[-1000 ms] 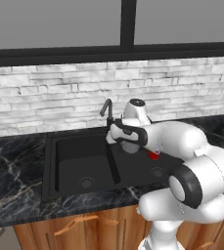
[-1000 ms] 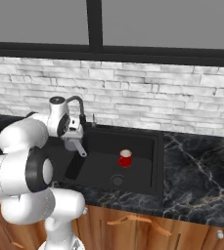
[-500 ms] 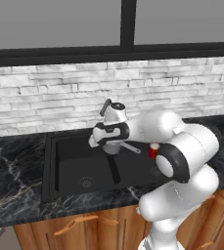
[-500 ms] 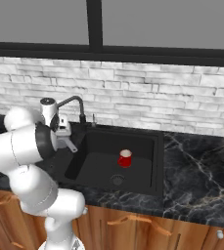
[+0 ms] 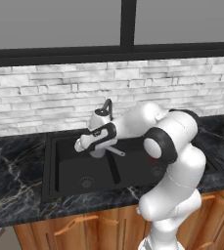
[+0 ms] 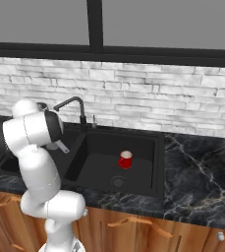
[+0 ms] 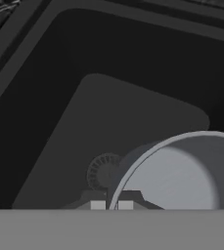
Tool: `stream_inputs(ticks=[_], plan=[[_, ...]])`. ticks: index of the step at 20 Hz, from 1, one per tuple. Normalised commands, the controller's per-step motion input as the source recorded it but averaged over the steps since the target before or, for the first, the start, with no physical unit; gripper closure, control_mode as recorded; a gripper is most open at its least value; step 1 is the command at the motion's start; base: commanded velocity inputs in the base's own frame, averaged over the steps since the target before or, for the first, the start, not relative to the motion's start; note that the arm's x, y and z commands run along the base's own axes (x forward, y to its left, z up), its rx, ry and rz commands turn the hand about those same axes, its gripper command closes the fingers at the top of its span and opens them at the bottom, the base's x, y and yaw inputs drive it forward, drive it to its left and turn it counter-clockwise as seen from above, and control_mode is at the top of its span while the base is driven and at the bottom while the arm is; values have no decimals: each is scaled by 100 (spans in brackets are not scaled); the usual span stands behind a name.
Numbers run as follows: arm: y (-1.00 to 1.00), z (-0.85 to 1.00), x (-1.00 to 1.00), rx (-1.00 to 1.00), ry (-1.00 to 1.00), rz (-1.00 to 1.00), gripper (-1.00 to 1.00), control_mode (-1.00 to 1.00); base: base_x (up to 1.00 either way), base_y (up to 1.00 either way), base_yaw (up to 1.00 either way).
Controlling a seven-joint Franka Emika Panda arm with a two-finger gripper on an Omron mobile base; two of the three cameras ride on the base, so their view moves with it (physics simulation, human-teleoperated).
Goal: Move any existing items from the left basin to the right basin for drying. Then move the measuring cup from the counter to the left basin of the sink for washing.
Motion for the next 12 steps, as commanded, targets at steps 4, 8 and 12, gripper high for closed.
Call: stream_inputs(ticks=[4, 8, 12], plan=[[35, -35, 42, 0, 0, 1, 100, -100, 0, 0, 0], [44, -37, 31, 0, 0, 1, 100, -100, 0, 0, 0], [48, -36, 1, 0, 0, 0, 100, -100, 0, 0, 0]])
